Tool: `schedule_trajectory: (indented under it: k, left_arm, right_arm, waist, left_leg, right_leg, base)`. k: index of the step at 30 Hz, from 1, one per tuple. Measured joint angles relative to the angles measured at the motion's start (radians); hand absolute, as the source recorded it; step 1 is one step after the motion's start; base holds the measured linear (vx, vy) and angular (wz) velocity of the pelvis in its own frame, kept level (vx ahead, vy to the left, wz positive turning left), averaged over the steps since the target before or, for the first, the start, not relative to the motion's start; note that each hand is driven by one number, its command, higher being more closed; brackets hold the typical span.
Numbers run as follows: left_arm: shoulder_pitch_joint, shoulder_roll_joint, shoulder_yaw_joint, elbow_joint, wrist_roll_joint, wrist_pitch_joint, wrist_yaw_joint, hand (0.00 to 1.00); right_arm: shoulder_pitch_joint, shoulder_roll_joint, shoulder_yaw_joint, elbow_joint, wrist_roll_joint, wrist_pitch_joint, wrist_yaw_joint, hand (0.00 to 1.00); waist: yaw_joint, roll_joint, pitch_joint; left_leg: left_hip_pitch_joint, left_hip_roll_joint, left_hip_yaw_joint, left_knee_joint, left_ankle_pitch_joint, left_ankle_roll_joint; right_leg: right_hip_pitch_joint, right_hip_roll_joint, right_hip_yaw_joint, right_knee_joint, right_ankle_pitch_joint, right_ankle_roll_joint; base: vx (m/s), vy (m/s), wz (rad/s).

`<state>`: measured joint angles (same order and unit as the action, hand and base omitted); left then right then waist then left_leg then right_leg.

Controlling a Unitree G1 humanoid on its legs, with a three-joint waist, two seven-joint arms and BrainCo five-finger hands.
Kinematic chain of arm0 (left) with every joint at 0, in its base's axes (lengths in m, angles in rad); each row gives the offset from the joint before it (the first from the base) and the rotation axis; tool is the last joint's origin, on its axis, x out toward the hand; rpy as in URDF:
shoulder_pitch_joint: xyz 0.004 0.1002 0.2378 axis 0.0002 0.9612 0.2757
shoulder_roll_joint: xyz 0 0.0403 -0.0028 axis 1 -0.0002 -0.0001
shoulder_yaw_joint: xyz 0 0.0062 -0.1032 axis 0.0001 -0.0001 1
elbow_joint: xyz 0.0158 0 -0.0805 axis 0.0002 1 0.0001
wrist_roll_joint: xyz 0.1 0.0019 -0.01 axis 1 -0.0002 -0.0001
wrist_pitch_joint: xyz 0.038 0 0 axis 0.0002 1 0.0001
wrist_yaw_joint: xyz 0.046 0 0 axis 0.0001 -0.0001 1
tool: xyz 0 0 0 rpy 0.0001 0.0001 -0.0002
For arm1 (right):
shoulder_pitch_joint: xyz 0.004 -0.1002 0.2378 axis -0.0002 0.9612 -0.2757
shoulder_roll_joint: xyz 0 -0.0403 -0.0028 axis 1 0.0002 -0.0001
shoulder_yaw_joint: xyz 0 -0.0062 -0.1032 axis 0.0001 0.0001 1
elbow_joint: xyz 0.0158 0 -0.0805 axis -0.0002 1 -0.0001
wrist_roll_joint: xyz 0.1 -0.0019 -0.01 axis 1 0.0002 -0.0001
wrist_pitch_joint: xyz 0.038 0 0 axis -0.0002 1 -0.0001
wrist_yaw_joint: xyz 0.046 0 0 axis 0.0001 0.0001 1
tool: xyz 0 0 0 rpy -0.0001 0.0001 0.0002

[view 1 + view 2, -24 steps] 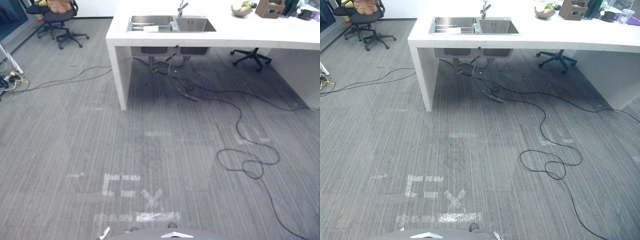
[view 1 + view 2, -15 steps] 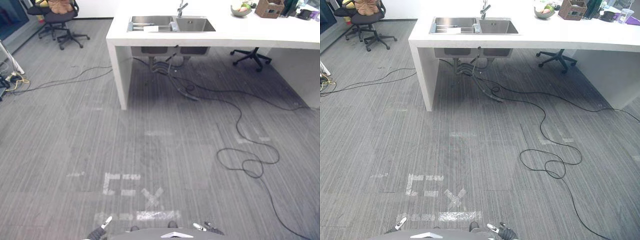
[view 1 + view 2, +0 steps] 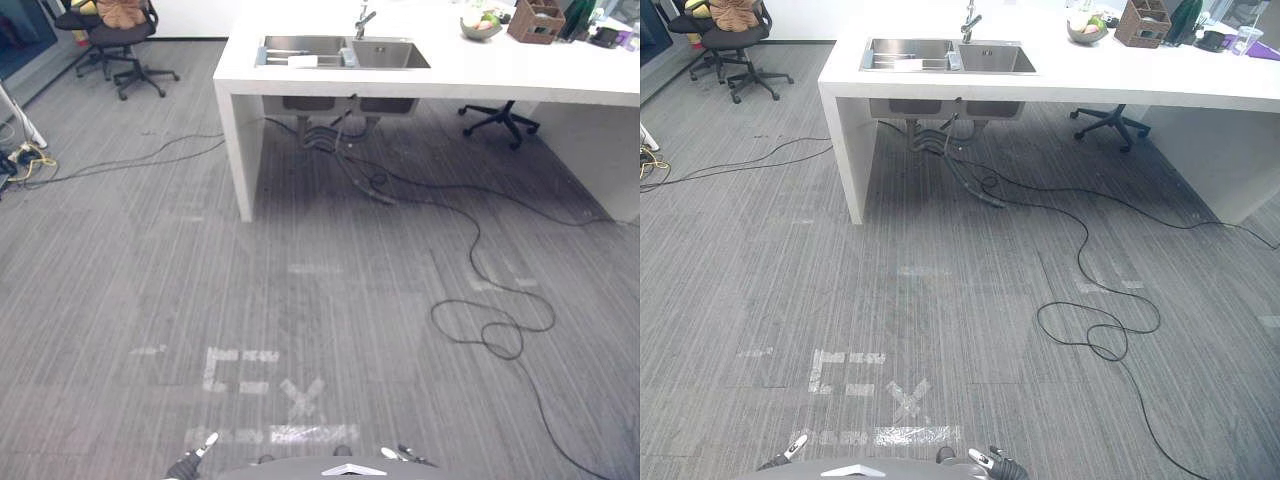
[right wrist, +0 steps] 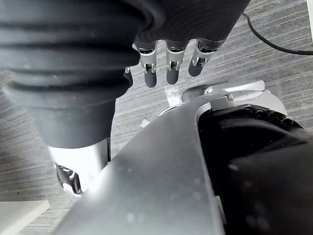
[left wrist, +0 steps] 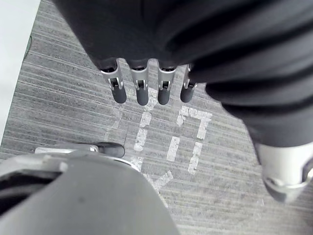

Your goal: Walk over to the sink, pick up the cup, carry it to the dishwasher, place the cup inside the dishwasher, then close the dishwasher door

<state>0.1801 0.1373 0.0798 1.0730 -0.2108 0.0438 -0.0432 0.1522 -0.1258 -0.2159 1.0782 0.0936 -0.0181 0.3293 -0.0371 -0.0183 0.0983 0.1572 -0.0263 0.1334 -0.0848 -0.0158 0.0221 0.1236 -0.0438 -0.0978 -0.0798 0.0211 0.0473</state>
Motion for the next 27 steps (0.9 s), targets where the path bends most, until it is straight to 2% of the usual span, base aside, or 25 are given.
schedule_trajectory:
  k: [5,16,19,20,23,25,26,27]
  left_arm:
    - [0.0,-0.002,0.016,0.001,0.0,0.0,0.031,0.0]
    - [-0.001,-0.008,0.036,0.007,0.018,-0.008,0.039,0.0]
    - [-0.001,-0.007,0.036,0.007,0.018,-0.007,0.038,0.0]
    - [-0.001,-0.007,0.036,0.007,0.019,-0.005,0.039,0.0]
    - [-0.001,-0.007,0.036,0.006,0.018,0.0,0.047,0.0]
    - [-0.001,-0.008,0.035,0.006,0.018,0.001,0.056,0.0]
    - [-0.01,-0.01,0.034,0.001,0.018,0.001,0.064,0.0]
    - [-0.01,-0.01,0.033,-0.002,0.017,0.0,0.064,0.0]
  right_arm:
    - [0.0,0.005,0.005,0.001,0.0,-0.008,-0.002,0.0]
    - [0.003,0.011,0.004,0.009,0.038,-0.048,-0.005,0.0]
    - [0.005,0.013,0.004,0.01,0.035,-0.073,-0.006,0.0]
    - [0.007,0.015,0.004,0.012,0.035,-0.097,-0.006,0.0]
    - [0.009,0.016,0.004,0.011,0.036,-0.117,-0.004,0.0]
    - [0.008,0.016,0.003,0.01,0.037,-0.118,-0.001,0.0]
    - [0.005,0.014,0.002,0.005,0.038,-0.118,-0.001,0.0]
    - [0.005,0.015,0.001,0.002,0.039,-0.118,-0.001,0.0]
  waist:
    - [0.002,-0.01,0.0]
    - [-0.004,-0.014,0.004]
    - [-0.006,-0.015,0.005]
    - [-0.006,-0.015,0.005]
    - [-0.01,-0.015,0.006]
    - [-0.013,-0.018,0.012]
    - [-0.014,-0.015,0.021]
    - [-0.014,-0.022,0.026]
  left_leg:
    - [-0.001,-0.003,0.001,0.0,0.003,0.005]
    - [0.0,-0.016,-0.024,-0.001,0.011,0.012]
    - [0.0,-0.017,-0.023,-0.001,0.01,0.012]
    - [0.0,-0.017,-0.022,-0.001,0.009,0.013]
    - [0.001,-0.017,-0.018,-0.001,0.0,0.005]
    - [0.001,-0.016,-0.016,-0.001,-0.005,0.006]
    - [0.001,-0.013,-0.006,0.0,-0.016,0.01]
    - [0.002,-0.014,0.0,0.0,-0.021,0.015]
  right_leg:
    - [-0.001,-0.003,0.0,0.0,0.003,0.003]
    - [0.012,-0.017,-0.027,0.0,0.001,0.009]
    - [0.012,-0.018,-0.026,-0.001,-0.001,0.013]
    - [0.012,-0.018,-0.025,-0.002,-0.001,0.013]
    - [0.012,-0.018,-0.023,0.0,-0.003,0.013]
    - [0.003,-0.019,-0.022,0.018,-0.017,0.017]
    - [-0.038,-0.025,-0.023,0.108,-0.071,0.012]
    - [-0.06,-0.03,-0.023,0.159,-0.098,0.013]
  base:
    - [-0.06,-0.021,0.0]
    - [-0.04,-0.019,0.08]
    - [0.0,0.0,0.0]
    - [0.0,0.0,0.0]
    - [-0.01,-0.016,-0.02]
    - [-0.02,-0.017,-0.07]
    - [-0.02,-0.004,-0.12]
    - [0.0,0.013,-0.18]
